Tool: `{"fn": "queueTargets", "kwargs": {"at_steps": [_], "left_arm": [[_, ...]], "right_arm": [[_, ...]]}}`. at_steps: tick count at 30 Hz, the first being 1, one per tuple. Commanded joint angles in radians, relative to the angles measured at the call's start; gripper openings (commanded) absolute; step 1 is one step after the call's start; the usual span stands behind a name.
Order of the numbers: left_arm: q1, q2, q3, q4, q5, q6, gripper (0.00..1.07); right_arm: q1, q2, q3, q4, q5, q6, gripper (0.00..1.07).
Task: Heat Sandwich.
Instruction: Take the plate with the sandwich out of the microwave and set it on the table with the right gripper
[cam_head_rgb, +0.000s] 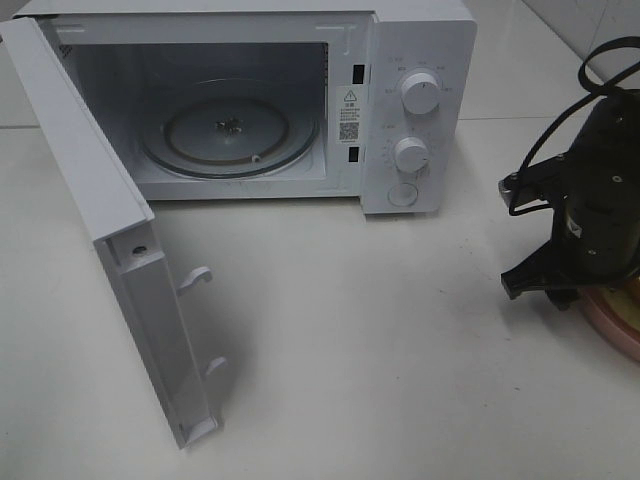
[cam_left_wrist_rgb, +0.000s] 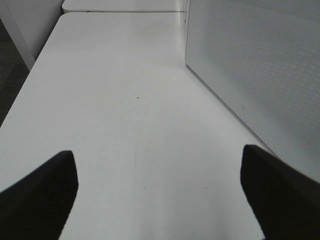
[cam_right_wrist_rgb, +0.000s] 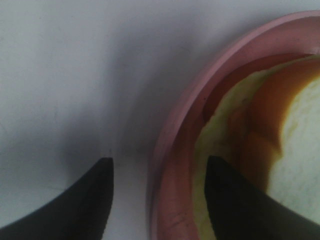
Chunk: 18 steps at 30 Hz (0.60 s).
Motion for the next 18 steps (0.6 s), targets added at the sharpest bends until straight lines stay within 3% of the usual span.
{"fn": "queueTargets", "kwargs": {"at_steps": [1, 9, 18], "left_arm": [[0.001, -0.016, 0.002, -0.006, -0.009, 0.0, 0.81], [0.001, -0.016, 0.002, -0.006, -0.009, 0.0, 0.81], [0.001, -0.016, 0.002, -0.006, -0.009, 0.0, 0.81]], "right_arm": [[-0.001, -0.003, -0.004, 0.016, -0.001, -0.02, 0.57], [-0.001, -0.086, -0.004, 0.093, -0.016, -0.058, 0.57], [-0.001, -0.231, -0.021, 0.208, -0.005, -0.165, 0.65]]}}
